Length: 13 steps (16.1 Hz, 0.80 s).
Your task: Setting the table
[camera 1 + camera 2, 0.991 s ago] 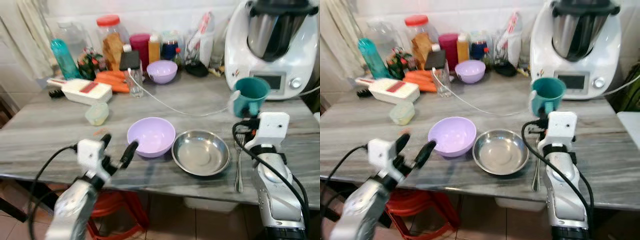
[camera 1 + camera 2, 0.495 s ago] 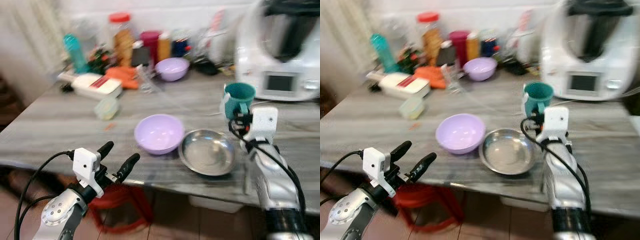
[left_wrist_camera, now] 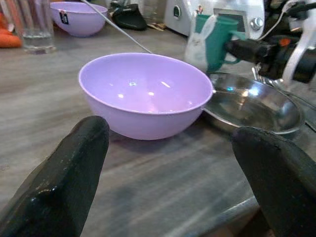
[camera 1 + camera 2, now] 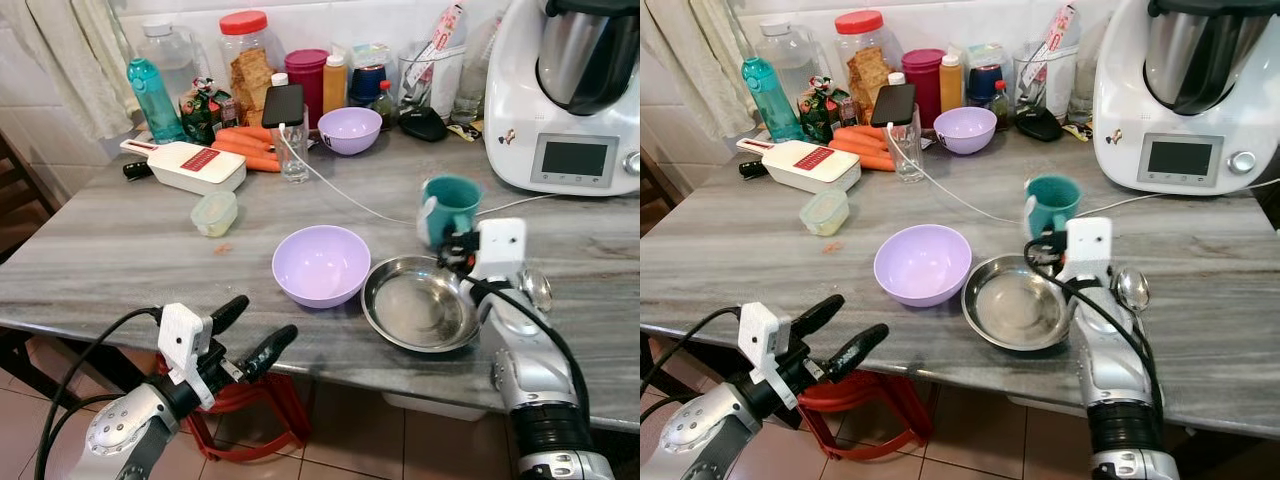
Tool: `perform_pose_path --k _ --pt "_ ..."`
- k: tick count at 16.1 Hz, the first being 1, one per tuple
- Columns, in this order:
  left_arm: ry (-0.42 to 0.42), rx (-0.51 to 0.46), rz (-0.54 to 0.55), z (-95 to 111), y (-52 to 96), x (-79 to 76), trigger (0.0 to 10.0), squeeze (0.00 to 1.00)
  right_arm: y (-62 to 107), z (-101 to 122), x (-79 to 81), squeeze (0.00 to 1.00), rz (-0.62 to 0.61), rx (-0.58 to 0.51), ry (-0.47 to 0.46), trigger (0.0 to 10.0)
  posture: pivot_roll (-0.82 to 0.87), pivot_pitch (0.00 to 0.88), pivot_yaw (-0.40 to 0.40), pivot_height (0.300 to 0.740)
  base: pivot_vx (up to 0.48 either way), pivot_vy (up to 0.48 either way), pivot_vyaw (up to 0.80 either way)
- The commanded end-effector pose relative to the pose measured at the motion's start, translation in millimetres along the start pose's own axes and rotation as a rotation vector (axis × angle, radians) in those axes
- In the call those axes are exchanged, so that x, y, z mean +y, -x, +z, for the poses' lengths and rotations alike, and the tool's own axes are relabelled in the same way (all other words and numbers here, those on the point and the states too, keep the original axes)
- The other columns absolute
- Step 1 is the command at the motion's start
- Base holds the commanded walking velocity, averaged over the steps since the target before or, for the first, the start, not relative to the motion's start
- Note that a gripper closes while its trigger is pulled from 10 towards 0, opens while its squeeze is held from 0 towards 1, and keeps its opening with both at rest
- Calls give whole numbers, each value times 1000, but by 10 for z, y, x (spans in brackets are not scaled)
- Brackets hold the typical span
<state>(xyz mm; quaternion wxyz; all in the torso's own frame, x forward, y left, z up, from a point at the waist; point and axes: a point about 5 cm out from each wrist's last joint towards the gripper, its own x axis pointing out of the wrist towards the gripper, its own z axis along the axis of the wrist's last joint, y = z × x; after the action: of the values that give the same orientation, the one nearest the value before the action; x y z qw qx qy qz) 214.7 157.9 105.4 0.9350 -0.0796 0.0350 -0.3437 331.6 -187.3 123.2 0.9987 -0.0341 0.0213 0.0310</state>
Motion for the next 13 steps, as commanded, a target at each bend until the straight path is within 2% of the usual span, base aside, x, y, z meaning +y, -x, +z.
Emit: perform_pose_path --k 1,4,7,8,9,13 --pt "-15 3 -20 36 9 -16 10000 0 -49 67 55 0 33 -20 8 10000 -15 34 83 740 0 0 0" --pt "-2 9 -42 23 -4 -34 10000 0 -92 32 122 0 93 -12 10 10000 -20 29 80 740 0 0 0" --pt "5 9 -54 9 -17 -44 10000 0 -98 2 138 0 101 4 29 10000 -17 22 76 740 0 0 0" --pt "10 9 -63 4 -22 -51 10000 0 -95 -16 136 831 106 8 35 10000 -15 19 75 740 0 0 0" --pt "14 9 -72 2 -25 -61 10000 0 -82 -33 129 1000 108 9 35 10000 -18 17 77 740 0 0 0" --pt "21 6 -93 14 -50 -86 10000 0 -33 -33 63 1000 85 -1 32 10000 -25 15 79 740 0 0 0"
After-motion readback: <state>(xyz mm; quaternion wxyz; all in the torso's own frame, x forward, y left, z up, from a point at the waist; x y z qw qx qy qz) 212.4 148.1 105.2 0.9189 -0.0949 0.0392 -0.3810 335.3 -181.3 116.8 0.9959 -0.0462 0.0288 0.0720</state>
